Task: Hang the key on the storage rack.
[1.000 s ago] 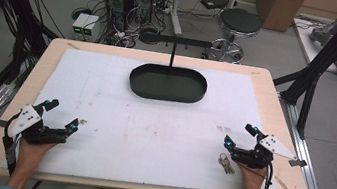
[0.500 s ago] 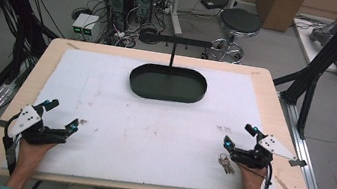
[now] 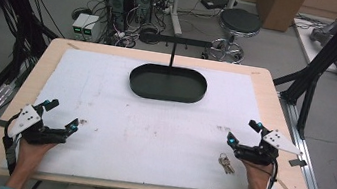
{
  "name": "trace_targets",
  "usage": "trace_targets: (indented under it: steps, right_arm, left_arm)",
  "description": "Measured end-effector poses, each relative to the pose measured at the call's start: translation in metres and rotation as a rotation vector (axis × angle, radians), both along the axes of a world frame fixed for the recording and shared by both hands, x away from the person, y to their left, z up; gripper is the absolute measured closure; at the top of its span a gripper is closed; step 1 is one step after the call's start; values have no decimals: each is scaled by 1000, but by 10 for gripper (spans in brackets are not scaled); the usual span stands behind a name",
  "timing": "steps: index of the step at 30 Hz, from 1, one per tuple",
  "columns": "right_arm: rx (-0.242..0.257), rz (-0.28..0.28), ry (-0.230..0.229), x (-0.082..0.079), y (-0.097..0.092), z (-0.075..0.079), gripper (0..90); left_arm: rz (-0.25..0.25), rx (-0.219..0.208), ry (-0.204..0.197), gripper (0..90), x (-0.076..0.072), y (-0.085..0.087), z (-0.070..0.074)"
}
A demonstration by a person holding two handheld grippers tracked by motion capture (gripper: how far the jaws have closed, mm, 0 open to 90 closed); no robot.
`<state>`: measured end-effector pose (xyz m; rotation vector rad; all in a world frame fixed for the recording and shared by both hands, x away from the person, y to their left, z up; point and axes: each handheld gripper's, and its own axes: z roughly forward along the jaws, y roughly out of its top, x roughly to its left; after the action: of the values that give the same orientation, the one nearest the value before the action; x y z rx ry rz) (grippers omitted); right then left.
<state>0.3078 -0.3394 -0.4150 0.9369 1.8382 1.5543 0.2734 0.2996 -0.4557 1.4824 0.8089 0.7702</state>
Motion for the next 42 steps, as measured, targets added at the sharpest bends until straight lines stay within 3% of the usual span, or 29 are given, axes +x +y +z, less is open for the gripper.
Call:
trace_targets:
  steps: [2, 3, 4, 7, 11, 12, 13, 15, 19, 26, 27, 29, 36, 42]
  right_arm:
    - [-31, 32, 23, 1, -2, 20, 21]
    - [-31, 32, 23, 1, -2, 20, 21]
    - [-67, 59, 42, 1, -2, 36, 21]
    - [-106, 92, 72, 3, -2, 53, 21]
    - [-163, 148, 159, 8, 0, 72, 21]
    - [-163, 148, 159, 8, 0, 72, 21]
    - [-222, 174, 206, 11, 3, 79, 21]
    - [-241, 181, 217, 12, 4, 80, 21]
    - [-334, 214, 302, 16, 8, 86, 21]
    - [-448, 254, 366, 20, 14, 88, 25]
    - [-473, 268, 400, 21, 16, 88, 25]
    - [-487, 275, 409, 22, 17, 87, 25]
    - [-554, 309, 514, 25, 25, 73, 25]
    - [-604, 325, 554, 28, 31, 63, 25]
  left_arm:
    - [1, 1, 0, 17, 0, 0, 0]
    - [0, 0, 0, 17, 0, 0, 0]
    - [0, 1, 0, 17, 0, 0, 0]
    - [2, -3, 2, 17, 0, 0, 0]
    - [0, 0, 1, 17, 0, 0, 0]
    - [0, 0, 1, 17, 0, 0, 0]
    - [1, -3, 1, 17, 0, 0, 0]
    - [0, 0, 2, 17, 0, 0, 0]
    - [0, 0, 2, 17, 0, 0, 0]
    - [1, 0, 1, 17, 0, 0, 0]
    - [0, 0, 1, 17, 0, 0, 0]
    - [1, 0, 1, 17, 0, 0, 0]
    - [0, 1, 1, 17, 0, 0, 0]
    - [-1, 1, 1, 17, 0, -1, 0]
